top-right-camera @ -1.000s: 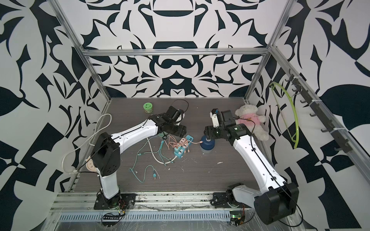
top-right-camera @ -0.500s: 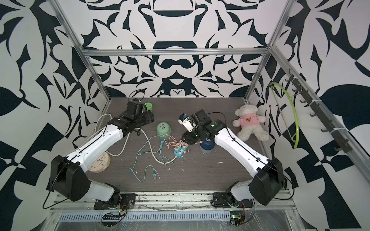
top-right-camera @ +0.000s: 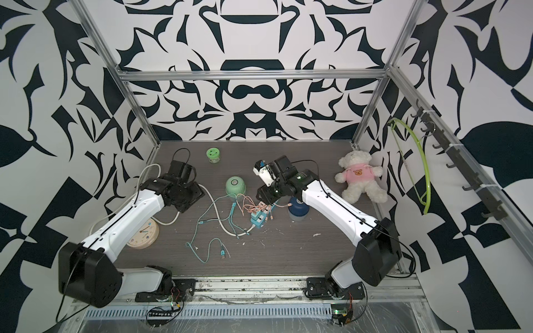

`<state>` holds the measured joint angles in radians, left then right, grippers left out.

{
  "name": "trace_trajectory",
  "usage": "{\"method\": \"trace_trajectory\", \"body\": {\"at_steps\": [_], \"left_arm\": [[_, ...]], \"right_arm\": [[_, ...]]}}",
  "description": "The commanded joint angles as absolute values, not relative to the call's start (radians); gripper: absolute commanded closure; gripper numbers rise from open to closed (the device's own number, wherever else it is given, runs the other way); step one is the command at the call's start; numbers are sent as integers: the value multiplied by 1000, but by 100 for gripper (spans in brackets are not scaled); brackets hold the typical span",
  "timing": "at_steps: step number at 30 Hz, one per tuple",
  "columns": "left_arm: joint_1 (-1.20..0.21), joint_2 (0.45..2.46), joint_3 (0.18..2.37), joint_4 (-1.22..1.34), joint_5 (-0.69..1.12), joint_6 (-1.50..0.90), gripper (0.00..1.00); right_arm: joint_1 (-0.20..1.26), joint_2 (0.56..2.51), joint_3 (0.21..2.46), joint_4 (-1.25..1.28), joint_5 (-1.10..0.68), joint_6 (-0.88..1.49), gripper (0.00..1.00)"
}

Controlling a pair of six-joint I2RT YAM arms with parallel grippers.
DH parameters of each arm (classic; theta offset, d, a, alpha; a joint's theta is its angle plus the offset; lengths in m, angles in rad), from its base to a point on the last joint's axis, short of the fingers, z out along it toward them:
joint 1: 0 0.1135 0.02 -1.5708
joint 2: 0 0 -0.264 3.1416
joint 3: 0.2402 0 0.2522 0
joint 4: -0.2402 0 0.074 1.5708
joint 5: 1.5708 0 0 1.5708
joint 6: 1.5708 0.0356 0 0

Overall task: Charge the cordless meat grinders
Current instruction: Pick up the charging cable from the center of the board.

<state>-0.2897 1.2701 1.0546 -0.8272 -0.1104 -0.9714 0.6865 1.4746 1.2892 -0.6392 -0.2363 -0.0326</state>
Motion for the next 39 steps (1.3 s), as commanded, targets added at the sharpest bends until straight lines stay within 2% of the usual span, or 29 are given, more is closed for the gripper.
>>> {"method": "trace_trajectory", "body": {"at_steps": [1,6,10,15,23,29,30,32,34,36,39], "left_arm": [[-232,1172,1023,-932,-138,-1040,33],[-128,1083,1054,-936,-239,-1036,33],[-118,986,1062,-934,-335,-1051,34],[-119,905,1063,-968,-366,-1051,35],[-118,846,1077,-1018,-395,-1046,36],[-119,841,1087,-1020,-403,-1031,37],[-119,840,1089,-1020,-405,-1027,37],[-119,843,1097,-1019,-408,-1016,38],[-118,843,1108,-1012,-413,-999,38],[-118,844,1126,-999,-420,-967,38],[-118,845,1171,-940,-407,-871,38]], "right_arm": [[868,1473,1287,-535,-313,-126,46],[1100,1618,1261,-295,-309,-99,44],[1190,1781,1314,-179,-269,5,41],[1225,1896,1342,-103,-216,92,38],[1245,1984,1342,37,-335,119,38],[1249,2039,1372,83,-382,154,43],[1250,2049,1384,84,-385,158,47],[1249,2063,1401,83,-386,161,61],[1248,2060,1416,97,-386,173,84],[1233,2032,1434,96,-363,198,99],[1175,1951,1482,75,-331,249,100]]}}
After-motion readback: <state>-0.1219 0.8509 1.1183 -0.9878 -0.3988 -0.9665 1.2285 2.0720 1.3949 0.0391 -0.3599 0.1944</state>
